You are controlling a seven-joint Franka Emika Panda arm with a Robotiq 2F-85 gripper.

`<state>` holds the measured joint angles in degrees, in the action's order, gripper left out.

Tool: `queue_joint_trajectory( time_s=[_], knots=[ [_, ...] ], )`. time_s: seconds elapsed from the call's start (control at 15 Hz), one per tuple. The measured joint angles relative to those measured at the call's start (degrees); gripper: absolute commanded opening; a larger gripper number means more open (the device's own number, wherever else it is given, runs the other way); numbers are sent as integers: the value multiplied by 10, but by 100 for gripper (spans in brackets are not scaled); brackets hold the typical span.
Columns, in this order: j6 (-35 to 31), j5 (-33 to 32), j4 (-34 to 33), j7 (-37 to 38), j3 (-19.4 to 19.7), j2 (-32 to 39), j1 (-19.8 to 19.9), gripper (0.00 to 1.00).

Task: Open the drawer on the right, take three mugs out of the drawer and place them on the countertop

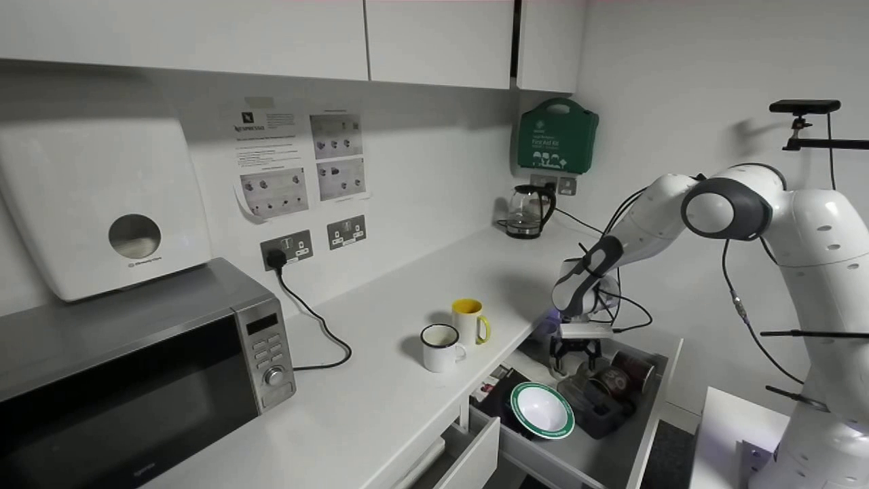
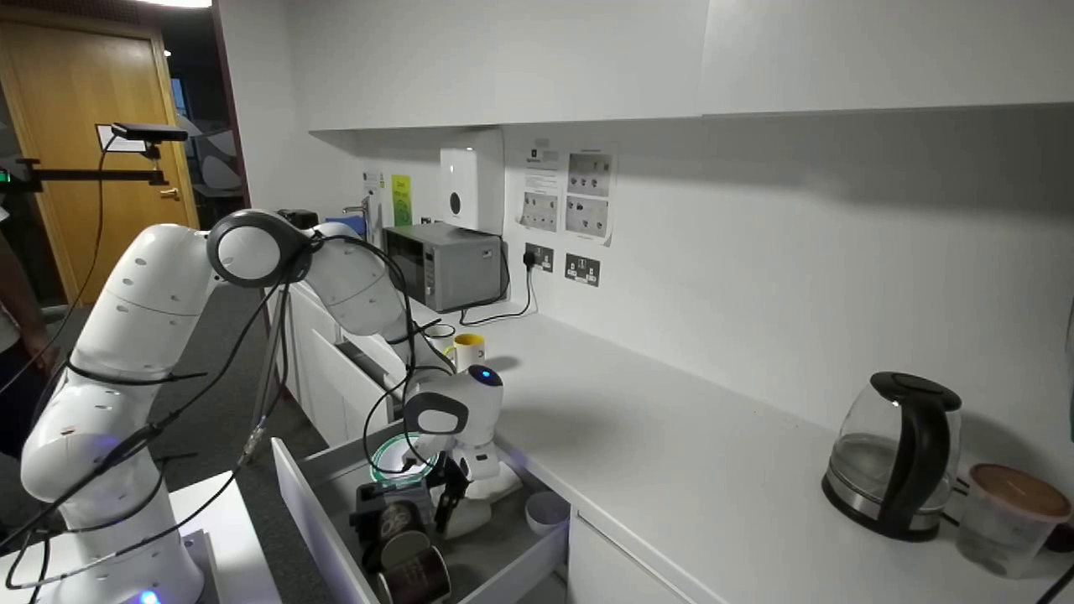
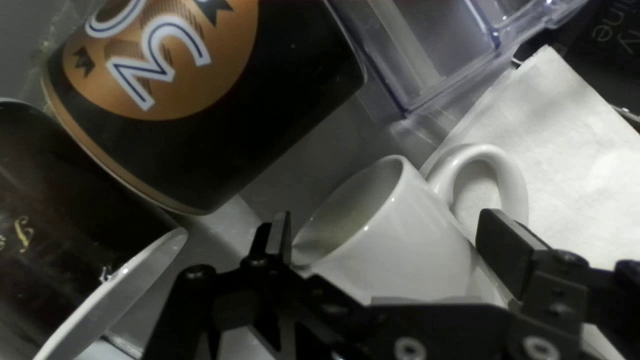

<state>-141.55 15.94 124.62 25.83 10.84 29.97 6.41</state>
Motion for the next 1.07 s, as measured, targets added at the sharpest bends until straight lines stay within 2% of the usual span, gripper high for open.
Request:
queue_joint_trajectory(
  time_s=[0.53, 0.93, 1.0, 1.07],
  knots=[
    [0, 6, -9, -1, -1, 1, 5, 100],
    [-1, 47, -16, -20, -14, 1, 19, 100],
    [-1, 59, -17, -26, -17, 1, 22, 75],
    [-1, 70, -17, -33, -22, 1, 27, 74]
  ],
)
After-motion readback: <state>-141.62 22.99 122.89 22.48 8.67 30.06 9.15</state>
